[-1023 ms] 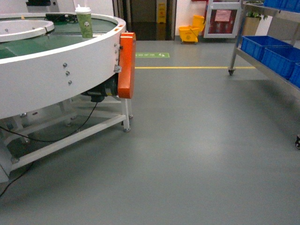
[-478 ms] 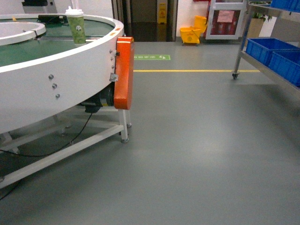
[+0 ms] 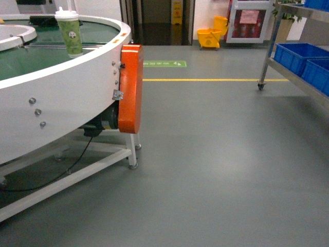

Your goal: Pick red block from blue box to shelf

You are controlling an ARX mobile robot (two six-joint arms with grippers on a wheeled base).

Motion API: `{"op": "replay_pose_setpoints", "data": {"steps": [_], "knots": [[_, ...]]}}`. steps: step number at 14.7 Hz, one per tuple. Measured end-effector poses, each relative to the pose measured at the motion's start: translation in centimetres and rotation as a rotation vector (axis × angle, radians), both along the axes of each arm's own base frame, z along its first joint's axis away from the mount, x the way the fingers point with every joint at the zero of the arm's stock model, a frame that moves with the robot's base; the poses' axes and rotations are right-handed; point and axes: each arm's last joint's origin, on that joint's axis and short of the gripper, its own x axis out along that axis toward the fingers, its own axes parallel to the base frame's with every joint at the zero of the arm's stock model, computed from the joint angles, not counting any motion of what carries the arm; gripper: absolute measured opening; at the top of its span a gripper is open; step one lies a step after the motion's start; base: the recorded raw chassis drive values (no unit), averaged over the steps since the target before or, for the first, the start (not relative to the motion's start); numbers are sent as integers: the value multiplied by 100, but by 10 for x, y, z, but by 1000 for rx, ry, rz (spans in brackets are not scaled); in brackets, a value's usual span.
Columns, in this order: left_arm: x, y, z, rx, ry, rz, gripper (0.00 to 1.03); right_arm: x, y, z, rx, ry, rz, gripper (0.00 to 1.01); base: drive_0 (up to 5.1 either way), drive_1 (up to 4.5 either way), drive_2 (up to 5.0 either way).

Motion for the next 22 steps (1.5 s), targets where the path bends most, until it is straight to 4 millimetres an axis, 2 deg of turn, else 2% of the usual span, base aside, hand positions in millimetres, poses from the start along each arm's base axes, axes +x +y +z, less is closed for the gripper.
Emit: {"op": "replay_pose_setpoints", "data": {"steps": [4,22], "knots": [[0,0,0,0,-3,-2,98,0,0,1,0,-6,0,27,-6,398,-411],[0,0,0,0,-3,-2,98,0,0,0,0,-5,0,27,-143,-143,-143]]}}
